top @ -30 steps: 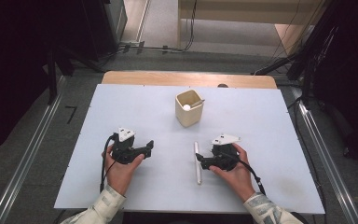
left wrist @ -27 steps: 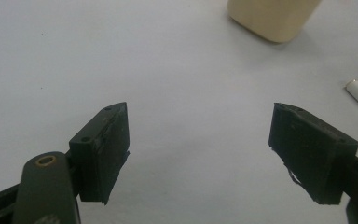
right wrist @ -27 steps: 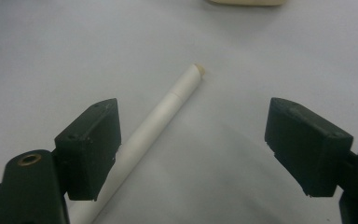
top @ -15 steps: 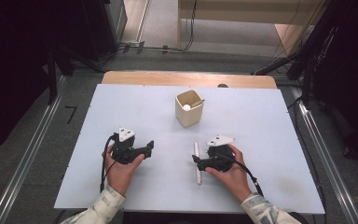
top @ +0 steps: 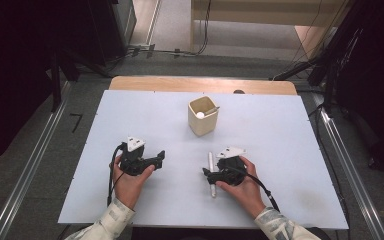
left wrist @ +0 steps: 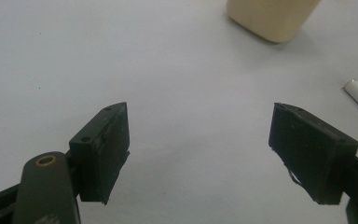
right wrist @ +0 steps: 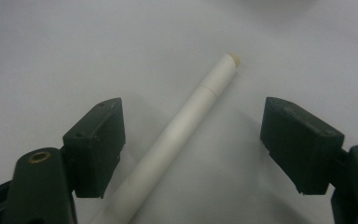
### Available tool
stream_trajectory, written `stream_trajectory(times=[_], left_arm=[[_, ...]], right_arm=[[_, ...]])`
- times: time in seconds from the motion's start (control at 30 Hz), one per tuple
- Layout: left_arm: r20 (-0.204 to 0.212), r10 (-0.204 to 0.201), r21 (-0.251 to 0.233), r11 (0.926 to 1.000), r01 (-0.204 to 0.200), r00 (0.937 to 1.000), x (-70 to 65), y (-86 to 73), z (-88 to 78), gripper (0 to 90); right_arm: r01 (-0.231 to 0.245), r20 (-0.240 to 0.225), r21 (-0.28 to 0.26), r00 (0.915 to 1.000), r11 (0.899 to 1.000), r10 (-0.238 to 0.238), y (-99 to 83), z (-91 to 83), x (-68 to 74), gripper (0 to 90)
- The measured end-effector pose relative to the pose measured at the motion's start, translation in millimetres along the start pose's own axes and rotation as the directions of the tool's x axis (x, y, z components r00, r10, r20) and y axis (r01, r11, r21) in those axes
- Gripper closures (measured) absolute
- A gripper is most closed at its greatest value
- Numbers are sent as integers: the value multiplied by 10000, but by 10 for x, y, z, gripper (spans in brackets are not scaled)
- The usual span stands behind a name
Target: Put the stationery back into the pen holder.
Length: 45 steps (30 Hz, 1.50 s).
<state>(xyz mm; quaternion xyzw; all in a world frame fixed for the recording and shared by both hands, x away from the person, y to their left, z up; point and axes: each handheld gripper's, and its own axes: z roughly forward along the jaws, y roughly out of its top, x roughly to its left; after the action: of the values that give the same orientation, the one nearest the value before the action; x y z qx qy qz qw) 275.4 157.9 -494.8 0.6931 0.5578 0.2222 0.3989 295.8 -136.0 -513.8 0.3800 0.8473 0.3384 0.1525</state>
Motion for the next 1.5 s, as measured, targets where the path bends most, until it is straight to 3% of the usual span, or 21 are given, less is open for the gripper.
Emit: stream_trajectory(times=[0.6,1.03,1.23,1.37,1.5], left_arm=[[16,10,19,10000,-10,10000,-1,-2,-2,216],[30,17,14,10000,-18,10000,-5,-4,-2,216],[41,14,-3,10000,-14,10000,-3,-3,-5,216],[50,8,1,10000,-8,10000,-1,-3,-6,217],[56,7,-9,10000,-7,10000,-1,-3,-6,217]], right_arm=[[-97,629,195,9980,9998,85,-24,-23,67,382],[-271,550,163,9981,9995,261,-31,-54,39,650],[-41,480,183,9988,9998,32,-31,-59,20,760],[223,465,216,9986,9995,-233,-31,-60,22,768],[202,350,210,9992,9996,-209,-29,-60,7,770]])
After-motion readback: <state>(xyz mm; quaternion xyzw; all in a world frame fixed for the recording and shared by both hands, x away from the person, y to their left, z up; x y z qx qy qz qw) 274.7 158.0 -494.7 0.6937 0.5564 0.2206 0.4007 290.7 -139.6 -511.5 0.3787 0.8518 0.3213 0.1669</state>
